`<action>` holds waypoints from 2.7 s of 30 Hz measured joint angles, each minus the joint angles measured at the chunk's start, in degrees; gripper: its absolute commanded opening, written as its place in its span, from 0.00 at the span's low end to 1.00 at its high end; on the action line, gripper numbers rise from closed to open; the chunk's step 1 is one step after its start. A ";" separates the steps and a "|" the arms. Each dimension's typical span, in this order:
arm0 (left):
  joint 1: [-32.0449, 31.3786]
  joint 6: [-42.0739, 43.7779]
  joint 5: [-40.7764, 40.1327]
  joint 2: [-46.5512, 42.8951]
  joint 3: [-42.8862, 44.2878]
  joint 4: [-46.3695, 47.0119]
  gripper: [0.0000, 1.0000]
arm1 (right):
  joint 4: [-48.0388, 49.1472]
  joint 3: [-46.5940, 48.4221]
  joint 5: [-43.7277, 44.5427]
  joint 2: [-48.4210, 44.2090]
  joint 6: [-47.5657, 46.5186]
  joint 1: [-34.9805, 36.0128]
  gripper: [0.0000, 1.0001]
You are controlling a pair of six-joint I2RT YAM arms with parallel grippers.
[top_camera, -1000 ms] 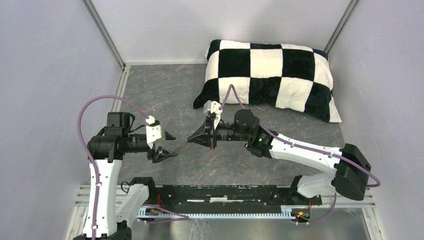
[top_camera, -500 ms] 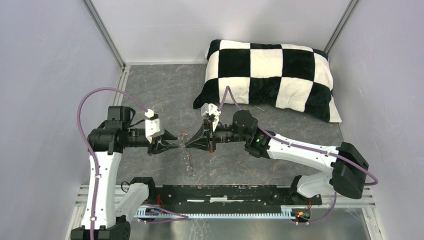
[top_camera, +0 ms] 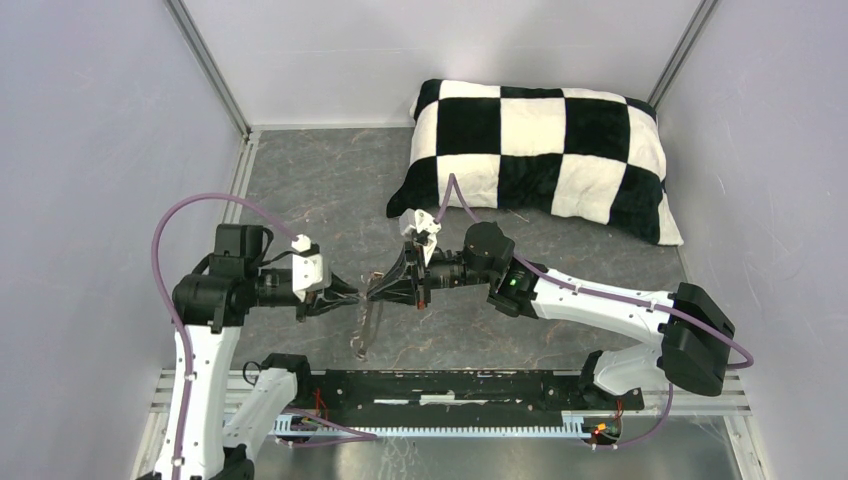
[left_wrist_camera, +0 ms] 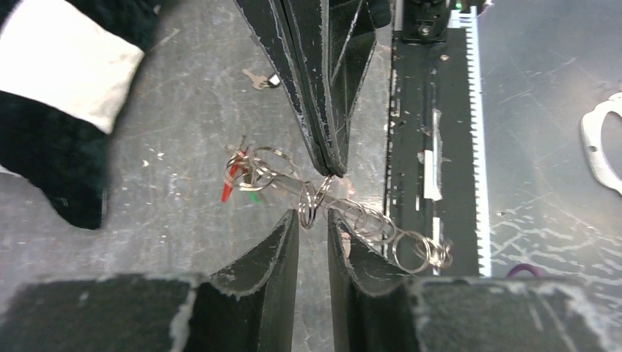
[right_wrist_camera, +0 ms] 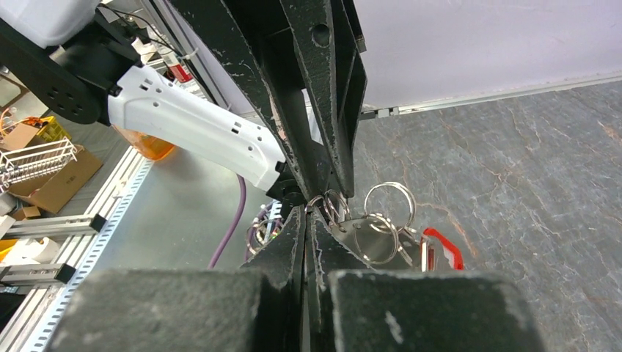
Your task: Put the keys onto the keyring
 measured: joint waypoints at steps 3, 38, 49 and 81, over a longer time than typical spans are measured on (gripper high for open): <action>0.00 -4.72 -0.57 -3.04 -1.60 5.29 0.27 | 0.50 0.00 -0.39 0.00 0.35 0.04 0.00; -2.67 -8.04 -3.13 -1.36 3.10 -1.57 0.17 | -0.26 -0.02 0.22 -1.09 0.15 0.44 0.00; -4.59 -8.04 -3.39 -1.92 2.82 -3.72 0.14 | -0.39 -0.02 2.82 -1.09 -0.07 0.42 0.01; -4.74 -14.67 -3.19 -3.67 -1.05 11.87 0.46 | 1.90 -0.02 1.18 -0.66 2.14 0.44 0.00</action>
